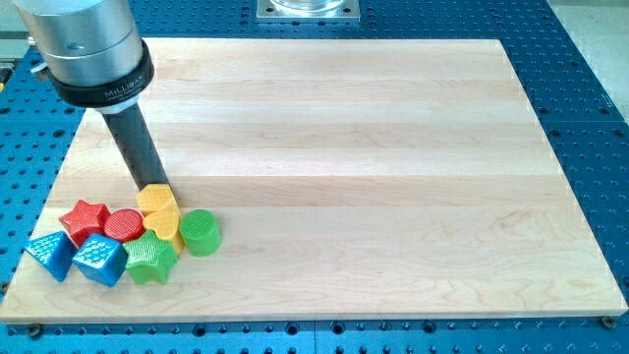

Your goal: Point your arm at the bottom left corner of the board

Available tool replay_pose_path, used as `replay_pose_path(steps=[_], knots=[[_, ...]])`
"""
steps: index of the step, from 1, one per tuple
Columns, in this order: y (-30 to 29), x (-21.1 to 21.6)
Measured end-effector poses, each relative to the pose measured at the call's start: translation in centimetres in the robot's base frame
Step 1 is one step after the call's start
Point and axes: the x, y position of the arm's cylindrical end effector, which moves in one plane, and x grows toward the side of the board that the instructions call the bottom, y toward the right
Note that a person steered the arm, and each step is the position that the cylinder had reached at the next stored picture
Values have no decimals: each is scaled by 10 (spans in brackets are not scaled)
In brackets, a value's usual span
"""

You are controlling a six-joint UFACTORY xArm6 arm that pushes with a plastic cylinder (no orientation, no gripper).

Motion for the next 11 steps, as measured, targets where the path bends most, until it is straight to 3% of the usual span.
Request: replay_pose_path(steps=[2, 4, 5, 6, 8, 9, 10, 11], knots=[[-6, 3], [-105, -1], [-123, 11], [-124, 15], [-123, 138], [-119, 135], [-87, 99], [-23, 83]])
